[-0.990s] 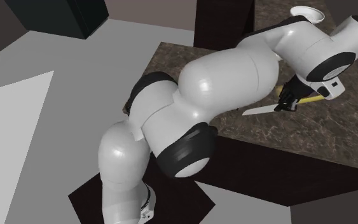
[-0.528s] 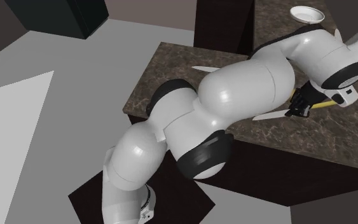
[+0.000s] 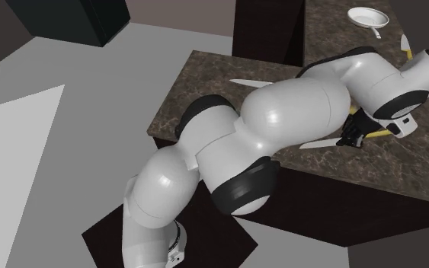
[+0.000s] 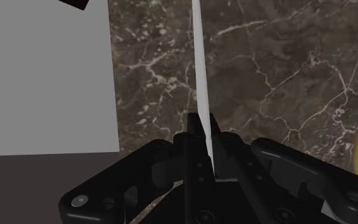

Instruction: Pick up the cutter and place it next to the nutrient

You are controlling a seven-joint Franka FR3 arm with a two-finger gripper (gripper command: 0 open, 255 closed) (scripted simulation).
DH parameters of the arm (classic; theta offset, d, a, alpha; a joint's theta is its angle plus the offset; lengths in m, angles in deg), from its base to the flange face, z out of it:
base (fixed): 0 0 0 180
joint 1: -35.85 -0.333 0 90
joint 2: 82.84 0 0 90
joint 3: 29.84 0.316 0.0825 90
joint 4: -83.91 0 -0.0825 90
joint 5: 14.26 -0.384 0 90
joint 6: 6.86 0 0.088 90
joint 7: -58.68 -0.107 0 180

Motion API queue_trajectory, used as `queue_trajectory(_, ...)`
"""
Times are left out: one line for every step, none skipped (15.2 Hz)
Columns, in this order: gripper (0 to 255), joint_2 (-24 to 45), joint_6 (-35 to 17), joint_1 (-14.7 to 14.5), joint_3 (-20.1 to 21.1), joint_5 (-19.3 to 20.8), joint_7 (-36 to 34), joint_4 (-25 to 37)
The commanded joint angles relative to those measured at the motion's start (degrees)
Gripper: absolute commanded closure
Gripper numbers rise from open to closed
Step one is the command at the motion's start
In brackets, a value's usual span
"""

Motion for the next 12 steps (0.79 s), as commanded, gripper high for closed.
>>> queue_trajectory(255,-0.1,-1.7,0.0,0.0,0.0,0.1,-2.1)
queue_trajectory(255,0.0,-2.5,0.0,0.0,0.0,0.1,-2.7)
queue_trajectory(255,0.1,-3.2,0.1,0.0,0.0,0.2,-3.4)
queue_trajectory(255,0.2,-3.9,0.1,0.0,0.0,0.2,-4.0)
queue_trajectory(255,0.3,-4.6,0.1,0.0,0.0,0.2,-4.6)
queue_trajectory(255,0.4,-5.3,0.1,-0.1,0.0,0.2,-5.2)
queue_trajectory(255,0.5,-6.1,0.1,-0.1,0.0,0.3,-5.8)
queue_trajectory(255,0.7,-6.7,0.1,-0.1,0.1,0.3,-6.3)
queue_trajectory(255,0.8,-7.4,0.1,-0.1,0.1,0.3,-6.9)
queue_trajectory(255,1.0,-8.0,0.1,-0.1,0.1,0.3,-7.3)
queue_trajectory(255,1.0,-8.0,0.1,-0.1,0.1,0.3,-7.3)
queue_trajectory(255,1.0,-8.0,0.1,-0.1,0.1,0.3,-7.3)
